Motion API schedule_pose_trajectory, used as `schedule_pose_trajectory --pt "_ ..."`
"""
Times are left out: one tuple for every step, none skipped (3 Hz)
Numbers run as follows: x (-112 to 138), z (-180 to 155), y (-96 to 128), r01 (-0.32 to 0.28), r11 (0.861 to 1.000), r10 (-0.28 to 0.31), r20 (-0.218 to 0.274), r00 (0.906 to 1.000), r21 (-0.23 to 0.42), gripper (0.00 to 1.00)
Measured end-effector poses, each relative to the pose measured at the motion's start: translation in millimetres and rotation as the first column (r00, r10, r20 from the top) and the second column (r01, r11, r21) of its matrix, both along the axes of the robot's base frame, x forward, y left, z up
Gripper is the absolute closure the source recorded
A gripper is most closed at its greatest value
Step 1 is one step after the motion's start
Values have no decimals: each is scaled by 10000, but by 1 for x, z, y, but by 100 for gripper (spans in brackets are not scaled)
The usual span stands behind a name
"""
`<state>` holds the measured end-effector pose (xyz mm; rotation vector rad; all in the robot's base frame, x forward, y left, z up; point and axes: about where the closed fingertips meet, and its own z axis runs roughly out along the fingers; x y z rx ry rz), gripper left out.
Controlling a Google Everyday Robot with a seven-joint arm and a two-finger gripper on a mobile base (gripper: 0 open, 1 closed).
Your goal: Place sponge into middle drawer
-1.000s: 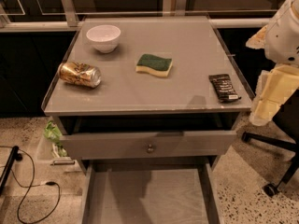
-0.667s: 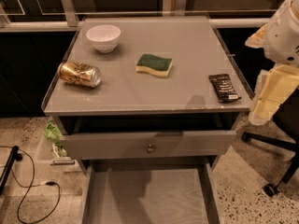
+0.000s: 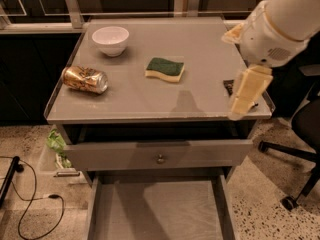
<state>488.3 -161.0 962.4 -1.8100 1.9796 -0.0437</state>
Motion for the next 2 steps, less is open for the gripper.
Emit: schedule_pose_trajectory --pt "37 -11 27 -821 9949 788 554 9953 589 0" --pt "74 -24 45 -1072 9886 990 796 9919 1061 0"
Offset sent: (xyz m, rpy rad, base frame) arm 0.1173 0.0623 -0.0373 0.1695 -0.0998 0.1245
